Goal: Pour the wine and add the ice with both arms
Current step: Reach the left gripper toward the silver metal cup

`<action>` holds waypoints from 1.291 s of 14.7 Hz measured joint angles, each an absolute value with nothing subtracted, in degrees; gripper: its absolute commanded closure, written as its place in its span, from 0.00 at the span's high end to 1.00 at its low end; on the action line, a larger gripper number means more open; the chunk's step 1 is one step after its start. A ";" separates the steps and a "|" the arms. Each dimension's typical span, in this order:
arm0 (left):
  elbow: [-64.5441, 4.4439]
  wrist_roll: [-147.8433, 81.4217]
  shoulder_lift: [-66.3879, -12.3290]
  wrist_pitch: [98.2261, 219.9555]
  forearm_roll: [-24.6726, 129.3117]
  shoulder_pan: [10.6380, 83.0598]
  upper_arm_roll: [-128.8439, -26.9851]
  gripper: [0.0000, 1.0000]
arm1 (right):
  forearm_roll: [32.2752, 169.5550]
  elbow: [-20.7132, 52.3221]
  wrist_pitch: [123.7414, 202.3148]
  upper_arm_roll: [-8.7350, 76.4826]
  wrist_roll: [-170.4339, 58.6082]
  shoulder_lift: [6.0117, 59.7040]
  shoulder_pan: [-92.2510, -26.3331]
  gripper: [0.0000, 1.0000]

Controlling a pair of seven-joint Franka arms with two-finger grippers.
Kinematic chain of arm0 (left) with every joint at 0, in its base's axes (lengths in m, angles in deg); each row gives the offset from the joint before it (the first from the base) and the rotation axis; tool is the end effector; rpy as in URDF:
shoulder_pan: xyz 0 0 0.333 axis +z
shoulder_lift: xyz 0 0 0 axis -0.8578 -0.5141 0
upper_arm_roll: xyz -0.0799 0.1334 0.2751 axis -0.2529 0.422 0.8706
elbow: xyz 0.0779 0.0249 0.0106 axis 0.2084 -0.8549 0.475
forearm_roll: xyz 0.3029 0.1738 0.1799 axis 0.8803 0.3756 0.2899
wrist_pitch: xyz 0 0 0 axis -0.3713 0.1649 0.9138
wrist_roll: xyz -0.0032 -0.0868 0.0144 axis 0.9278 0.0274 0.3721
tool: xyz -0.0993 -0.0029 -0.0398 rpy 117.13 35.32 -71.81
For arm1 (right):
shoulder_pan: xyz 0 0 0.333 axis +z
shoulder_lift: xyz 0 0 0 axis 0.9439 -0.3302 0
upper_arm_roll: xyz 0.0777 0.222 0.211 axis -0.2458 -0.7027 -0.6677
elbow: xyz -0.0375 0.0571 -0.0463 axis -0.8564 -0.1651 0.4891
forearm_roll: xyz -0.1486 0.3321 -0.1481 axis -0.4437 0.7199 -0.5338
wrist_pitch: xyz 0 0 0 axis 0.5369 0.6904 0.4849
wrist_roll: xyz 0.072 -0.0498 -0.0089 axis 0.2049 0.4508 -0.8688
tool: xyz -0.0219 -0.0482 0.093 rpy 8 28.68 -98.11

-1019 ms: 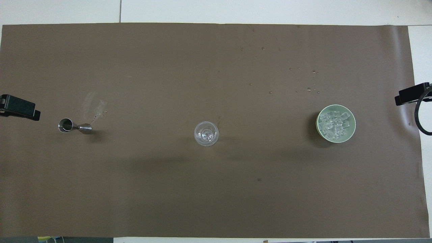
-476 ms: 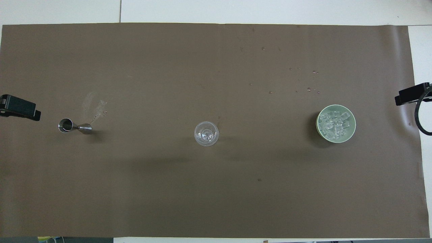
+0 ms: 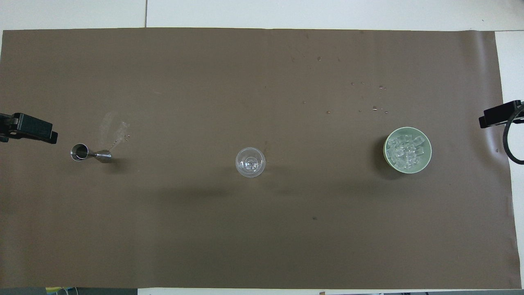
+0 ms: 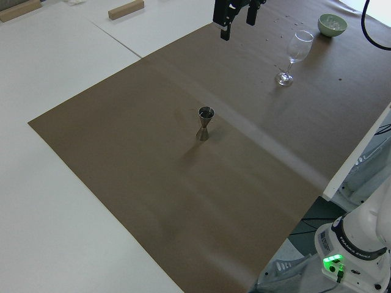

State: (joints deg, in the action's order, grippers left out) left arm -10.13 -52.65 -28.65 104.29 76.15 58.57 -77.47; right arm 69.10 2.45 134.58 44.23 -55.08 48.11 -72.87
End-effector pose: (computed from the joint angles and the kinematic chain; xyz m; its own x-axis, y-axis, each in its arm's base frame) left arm 0.5371 -0.0319 0.6288 0.9884 -0.1258 -0.0846 -0.1237 -0.9919 0.0296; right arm 0.5496 -0.0534 0.6216 0.9977 0.0625 -0.0264 0.0630 -0.9979 0.0176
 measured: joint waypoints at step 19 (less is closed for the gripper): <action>-19.15 -36.21 -38.80 120.70 63.41 71.27 -76.09 1.00 | 69.13 2.45 134.50 44.25 -55.08 48.15 -72.89 1.00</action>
